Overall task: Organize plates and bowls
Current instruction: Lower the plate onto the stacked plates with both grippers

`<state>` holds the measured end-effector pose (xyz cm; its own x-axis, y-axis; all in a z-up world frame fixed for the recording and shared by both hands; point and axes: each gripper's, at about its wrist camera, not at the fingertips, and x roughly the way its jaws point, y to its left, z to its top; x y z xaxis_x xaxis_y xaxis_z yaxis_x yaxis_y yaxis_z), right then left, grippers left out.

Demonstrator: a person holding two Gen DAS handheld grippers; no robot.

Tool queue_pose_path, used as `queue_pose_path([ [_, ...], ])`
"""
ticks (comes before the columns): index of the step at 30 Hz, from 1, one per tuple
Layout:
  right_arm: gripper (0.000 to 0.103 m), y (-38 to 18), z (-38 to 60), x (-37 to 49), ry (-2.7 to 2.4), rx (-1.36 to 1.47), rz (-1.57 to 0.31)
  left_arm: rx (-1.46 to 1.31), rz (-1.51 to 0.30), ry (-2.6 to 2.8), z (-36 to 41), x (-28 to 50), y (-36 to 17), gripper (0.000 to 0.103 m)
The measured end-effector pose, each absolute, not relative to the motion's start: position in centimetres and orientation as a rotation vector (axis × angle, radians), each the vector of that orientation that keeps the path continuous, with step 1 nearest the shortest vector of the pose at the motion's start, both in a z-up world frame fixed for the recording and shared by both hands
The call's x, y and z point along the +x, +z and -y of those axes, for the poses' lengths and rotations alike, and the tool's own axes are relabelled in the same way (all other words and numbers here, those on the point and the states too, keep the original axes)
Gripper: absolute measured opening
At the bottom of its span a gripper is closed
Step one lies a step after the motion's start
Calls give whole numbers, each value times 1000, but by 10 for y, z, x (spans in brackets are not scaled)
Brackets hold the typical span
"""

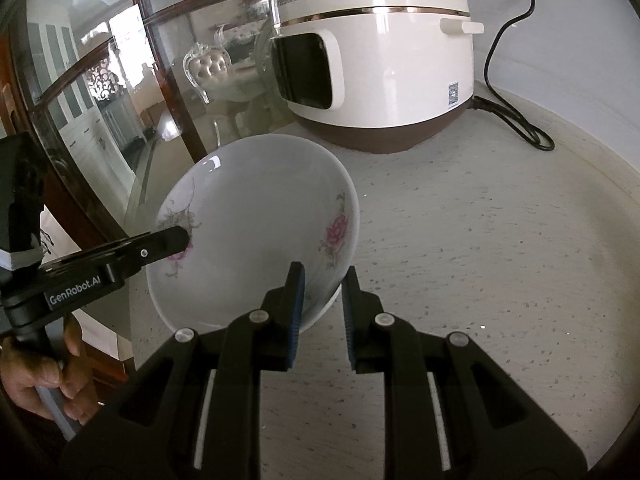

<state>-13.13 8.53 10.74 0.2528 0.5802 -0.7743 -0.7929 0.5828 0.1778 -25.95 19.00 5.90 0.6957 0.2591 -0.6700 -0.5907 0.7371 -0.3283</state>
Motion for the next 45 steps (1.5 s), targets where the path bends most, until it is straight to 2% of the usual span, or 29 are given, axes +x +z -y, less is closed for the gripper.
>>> queue_pose_path([
  [19, 22, 107, -90, -141, 934, -303, -886, -539, -651, 523, -183, -264, 59, 15],
  [35, 29, 103, -95, -151, 918, -360, -840, -467, -664, 549, -176, -265, 57, 18],
  [45, 34, 101, -98, -152, 919, -375, -836, -419, -669, 557, -166, -265, 57, 28],
])
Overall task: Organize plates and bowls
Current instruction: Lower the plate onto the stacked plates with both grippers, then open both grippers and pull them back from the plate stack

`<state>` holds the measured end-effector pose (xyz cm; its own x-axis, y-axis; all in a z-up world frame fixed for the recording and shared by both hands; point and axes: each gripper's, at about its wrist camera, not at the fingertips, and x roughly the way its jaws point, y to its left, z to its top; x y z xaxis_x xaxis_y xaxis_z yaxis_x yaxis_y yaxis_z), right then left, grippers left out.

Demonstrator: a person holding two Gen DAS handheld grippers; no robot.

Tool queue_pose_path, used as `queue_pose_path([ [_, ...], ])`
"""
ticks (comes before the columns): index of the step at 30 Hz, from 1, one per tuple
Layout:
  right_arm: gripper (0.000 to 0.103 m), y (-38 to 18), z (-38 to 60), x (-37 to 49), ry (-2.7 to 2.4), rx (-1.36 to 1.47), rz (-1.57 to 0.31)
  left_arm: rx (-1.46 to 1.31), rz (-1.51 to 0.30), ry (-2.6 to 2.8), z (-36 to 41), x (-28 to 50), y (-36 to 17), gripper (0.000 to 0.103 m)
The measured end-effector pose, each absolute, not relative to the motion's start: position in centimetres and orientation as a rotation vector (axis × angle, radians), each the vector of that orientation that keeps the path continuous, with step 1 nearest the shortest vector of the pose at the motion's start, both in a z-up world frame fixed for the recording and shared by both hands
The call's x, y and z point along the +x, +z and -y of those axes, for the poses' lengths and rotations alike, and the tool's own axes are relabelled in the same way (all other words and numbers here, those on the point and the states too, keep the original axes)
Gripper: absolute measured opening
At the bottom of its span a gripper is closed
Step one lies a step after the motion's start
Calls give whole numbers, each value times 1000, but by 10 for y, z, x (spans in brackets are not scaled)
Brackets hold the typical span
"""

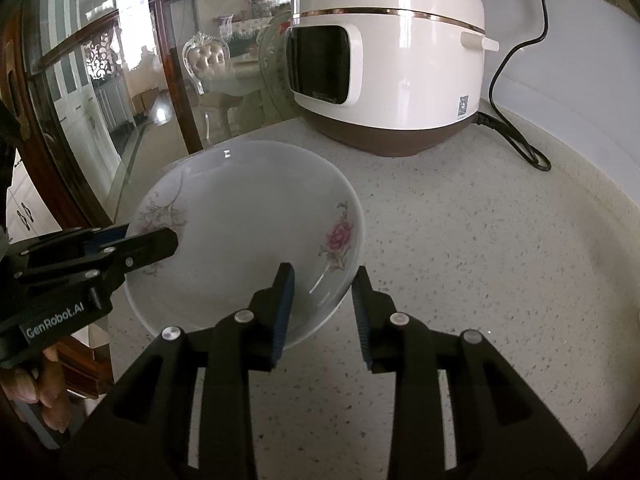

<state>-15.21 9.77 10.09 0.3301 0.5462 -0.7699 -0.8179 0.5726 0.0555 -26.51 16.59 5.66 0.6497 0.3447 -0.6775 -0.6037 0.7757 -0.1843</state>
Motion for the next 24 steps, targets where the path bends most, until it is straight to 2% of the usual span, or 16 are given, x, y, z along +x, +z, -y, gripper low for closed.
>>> queue_pose_path([
  [1, 37, 100, -98, -153, 920, -378, -832, -416, -670, 556, -165, -265, 57, 30],
  [3, 49, 101, -99, -156, 916, -399, -804, -411, -665, 546, -163, -265, 58, 40],
  [4, 57, 101, -99, -158, 913, -411, -791, -395, -665, 558, -161, -265, 59, 46],
  [5, 59, 102, -99, -160, 914, -419, -779, -377, -673, 582, -159, -264, 59, 53],
  [12, 62, 102, -101, -163, 912, -443, -760, -355, -689, 584, -158, -263, 51, 55],
  [15, 67, 103, -98, -162, 906, -430, -756, -334, -681, 598, -155, -263, 55, 59],
  [24, 76, 121, -74, -147, 813, -340, -684, -326, -566, 611, -141, -268, 77, 63],
])
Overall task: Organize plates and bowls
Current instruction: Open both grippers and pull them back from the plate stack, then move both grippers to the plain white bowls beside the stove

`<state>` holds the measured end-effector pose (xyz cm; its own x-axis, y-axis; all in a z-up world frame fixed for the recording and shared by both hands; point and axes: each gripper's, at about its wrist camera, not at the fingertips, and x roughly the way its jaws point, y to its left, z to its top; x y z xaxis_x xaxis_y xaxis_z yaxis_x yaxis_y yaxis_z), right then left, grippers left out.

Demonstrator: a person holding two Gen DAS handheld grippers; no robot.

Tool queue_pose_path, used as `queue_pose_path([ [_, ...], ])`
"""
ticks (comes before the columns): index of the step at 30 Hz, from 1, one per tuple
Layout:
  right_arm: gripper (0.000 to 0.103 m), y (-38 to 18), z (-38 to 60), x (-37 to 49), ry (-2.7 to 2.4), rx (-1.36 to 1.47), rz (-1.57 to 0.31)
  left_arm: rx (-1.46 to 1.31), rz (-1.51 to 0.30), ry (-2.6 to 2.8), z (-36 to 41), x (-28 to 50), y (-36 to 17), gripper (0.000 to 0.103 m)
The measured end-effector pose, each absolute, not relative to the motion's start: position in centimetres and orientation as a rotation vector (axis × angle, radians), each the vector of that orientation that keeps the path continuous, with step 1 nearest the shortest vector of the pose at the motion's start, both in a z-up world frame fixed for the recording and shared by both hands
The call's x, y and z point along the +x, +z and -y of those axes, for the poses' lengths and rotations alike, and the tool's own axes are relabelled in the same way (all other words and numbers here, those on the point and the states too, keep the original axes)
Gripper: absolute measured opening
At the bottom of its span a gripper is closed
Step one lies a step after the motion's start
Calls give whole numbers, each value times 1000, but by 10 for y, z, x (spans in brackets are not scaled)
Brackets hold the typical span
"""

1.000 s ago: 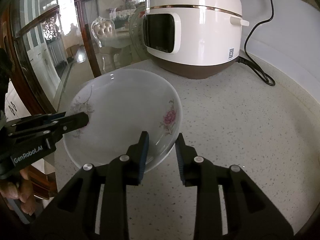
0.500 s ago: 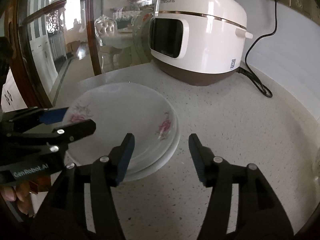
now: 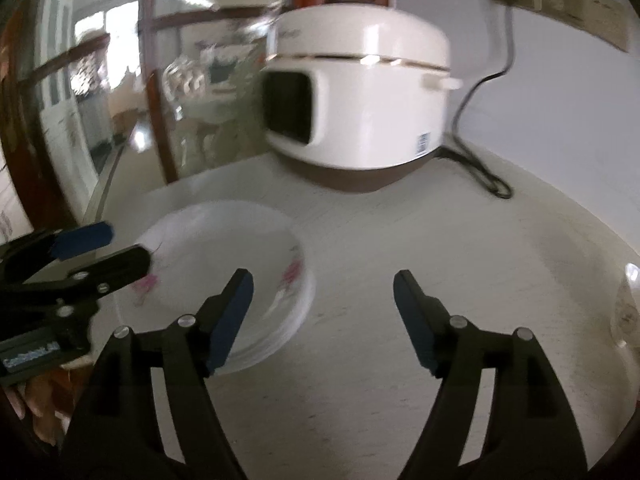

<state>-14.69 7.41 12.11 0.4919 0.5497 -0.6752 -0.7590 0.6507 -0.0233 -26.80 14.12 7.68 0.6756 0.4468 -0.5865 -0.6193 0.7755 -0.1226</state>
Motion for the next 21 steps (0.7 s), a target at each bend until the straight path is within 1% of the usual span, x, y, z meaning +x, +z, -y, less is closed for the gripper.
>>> queue_pose_path([
  [3, 76, 135, -54, -134, 723, -272, -646, -356, -508, 589, -137, -262, 90, 63],
  [6, 78, 148, -29, -114, 615, -163, -641, -384, -453, 533, -127, -247, 105, 63],
  [9, 78, 161, 5, -88, 473, -55, -642, -397, -411, 452, -111, -221, 122, 63],
  [13, 78, 175, 44, -61, 314, -9, -617, -404, -348, 345, -87, -176, 146, 66],
  [17, 78, 183, 87, -40, 189, 45, -612, -444, -352, 232, -64, -122, 161, 66],
  [21, 78, 186, 127, -21, 116, 147, -645, -486, -404, 106, -40, -67, 155, 66],
])
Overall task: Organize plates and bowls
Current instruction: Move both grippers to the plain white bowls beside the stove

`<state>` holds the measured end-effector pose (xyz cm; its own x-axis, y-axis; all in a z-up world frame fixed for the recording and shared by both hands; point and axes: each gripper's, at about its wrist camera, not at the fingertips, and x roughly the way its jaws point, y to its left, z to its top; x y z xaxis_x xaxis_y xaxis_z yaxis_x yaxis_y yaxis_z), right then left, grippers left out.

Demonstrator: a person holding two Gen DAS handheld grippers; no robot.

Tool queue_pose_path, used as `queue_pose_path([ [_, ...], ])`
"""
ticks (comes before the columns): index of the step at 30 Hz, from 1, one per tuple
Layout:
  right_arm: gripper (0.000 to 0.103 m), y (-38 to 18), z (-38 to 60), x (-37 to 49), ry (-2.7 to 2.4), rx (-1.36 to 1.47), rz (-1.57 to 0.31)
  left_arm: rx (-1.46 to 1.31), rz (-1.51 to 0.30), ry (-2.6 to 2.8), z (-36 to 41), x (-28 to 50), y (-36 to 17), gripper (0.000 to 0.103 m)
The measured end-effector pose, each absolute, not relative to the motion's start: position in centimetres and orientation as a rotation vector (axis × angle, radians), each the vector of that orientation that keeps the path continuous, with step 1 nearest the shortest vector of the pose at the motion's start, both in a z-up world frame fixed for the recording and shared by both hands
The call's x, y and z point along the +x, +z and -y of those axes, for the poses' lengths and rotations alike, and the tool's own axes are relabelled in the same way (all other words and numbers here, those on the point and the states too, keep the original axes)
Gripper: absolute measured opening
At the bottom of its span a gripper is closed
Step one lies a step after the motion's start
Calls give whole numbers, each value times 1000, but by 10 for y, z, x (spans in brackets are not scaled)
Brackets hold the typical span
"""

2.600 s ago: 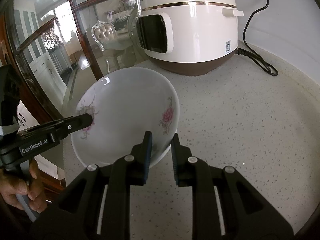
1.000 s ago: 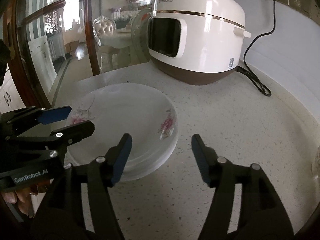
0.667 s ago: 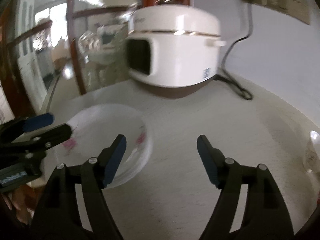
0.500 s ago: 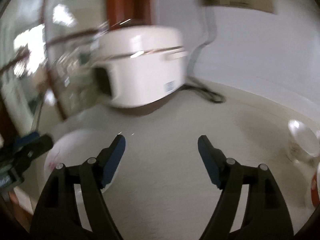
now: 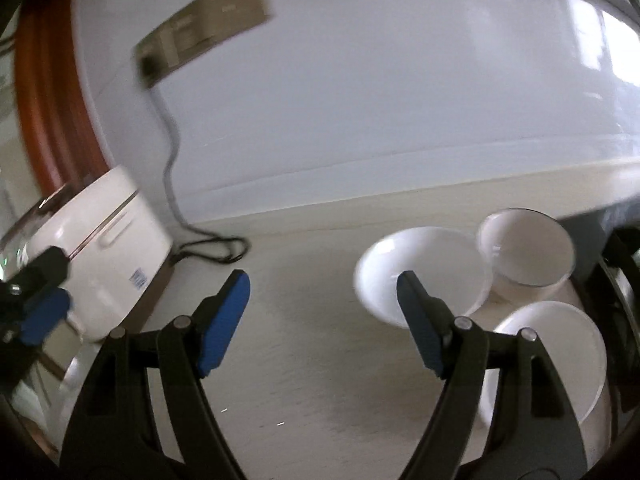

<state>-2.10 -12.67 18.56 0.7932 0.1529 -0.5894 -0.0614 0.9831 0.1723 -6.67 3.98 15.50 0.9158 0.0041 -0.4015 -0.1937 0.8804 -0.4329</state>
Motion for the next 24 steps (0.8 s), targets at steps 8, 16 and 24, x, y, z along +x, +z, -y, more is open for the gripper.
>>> queue_pose_path([
  [8, 78, 178, 178, -2, 26, 260, -695, -590, -552, -60, 4, 20, 123, 66],
  [16, 62, 167, 207, 9, 28, 324, -774, -668, -636, -195, 23, 53, 83, 65],
  [24, 49, 156, 220, 17, 60, 368, -827, -741, -725, -283, 33, 73, 57, 59],
])
